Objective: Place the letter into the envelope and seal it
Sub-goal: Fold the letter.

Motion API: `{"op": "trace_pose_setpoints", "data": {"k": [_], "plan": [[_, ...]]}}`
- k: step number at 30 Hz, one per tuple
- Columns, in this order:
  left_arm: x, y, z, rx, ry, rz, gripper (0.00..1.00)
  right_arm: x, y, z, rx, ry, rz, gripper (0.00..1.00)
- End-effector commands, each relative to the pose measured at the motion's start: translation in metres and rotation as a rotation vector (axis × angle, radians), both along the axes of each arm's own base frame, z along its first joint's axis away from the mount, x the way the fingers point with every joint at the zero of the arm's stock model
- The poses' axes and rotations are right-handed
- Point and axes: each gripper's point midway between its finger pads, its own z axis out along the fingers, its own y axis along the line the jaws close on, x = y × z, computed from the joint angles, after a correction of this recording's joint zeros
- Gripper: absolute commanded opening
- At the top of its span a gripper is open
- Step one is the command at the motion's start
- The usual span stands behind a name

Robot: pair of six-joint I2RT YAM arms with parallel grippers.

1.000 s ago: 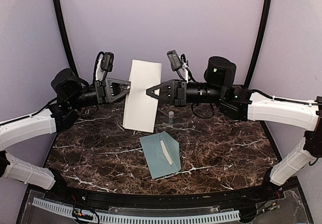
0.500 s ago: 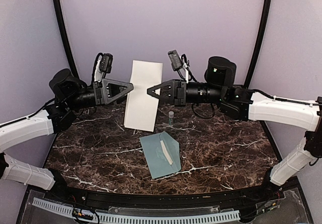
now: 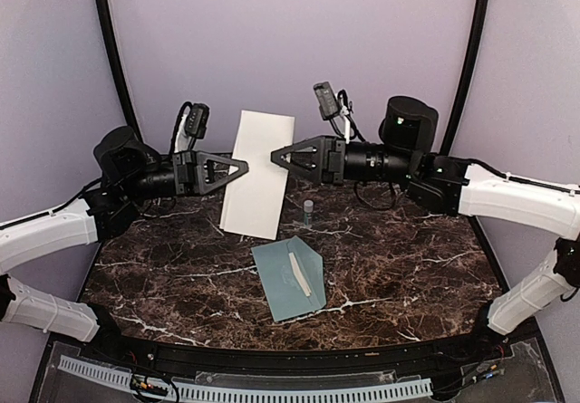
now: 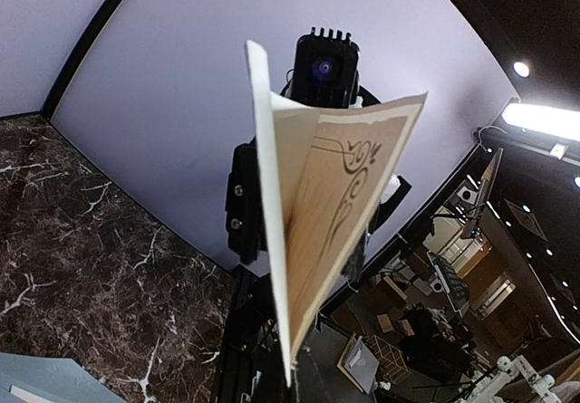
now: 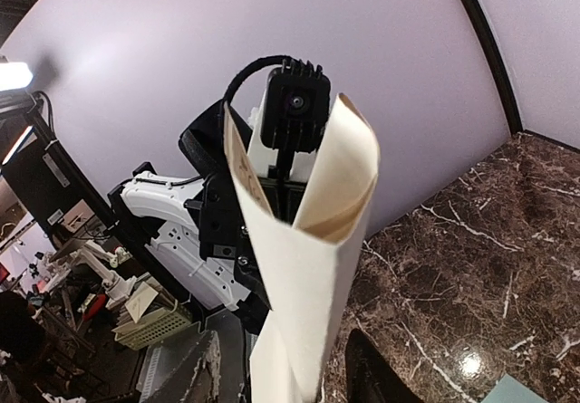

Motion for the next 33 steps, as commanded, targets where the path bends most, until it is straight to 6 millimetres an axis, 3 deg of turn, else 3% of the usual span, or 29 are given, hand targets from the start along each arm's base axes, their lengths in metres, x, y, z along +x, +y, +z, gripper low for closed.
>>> {"op": "trace_pose_setpoints", "data": {"k": [1, 15, 22, 25, 29, 33], "plan": [[-0.008, 0.003, 0.006, -0.022, -0.033, -0.012, 0.0, 0.0, -0.023, 0.036, 0.081, -0.066, -0.047, 0.46], [-0.021, 0.002, 0.011, -0.045, -0.05, -0.083, 0.0, 0.013, -0.014, 0.034, 0.064, -0.063, -0.053, 0.41], [-0.024, 0.001, 0.008, -0.041, -0.042, -0.09, 0.0, 0.016, -0.011, 0.044, 0.099, -0.06, -0.058, 0.1], [-0.025, 0.0, 0.008, -0.041, -0.041, -0.094, 0.0, 0.02, -0.012, 0.045, 0.103, -0.052, -0.076, 0.04], [-0.026, 0.0, 0.007, -0.038, -0.039, -0.096, 0.0, 0.025, -0.015, 0.047, 0.115, -0.042, -0.089, 0.05], [-0.027, 0.001, 0.006, -0.037, -0.037, -0.096, 0.0, 0.03, -0.018, 0.052, 0.127, -0.041, -0.105, 0.18]]}}
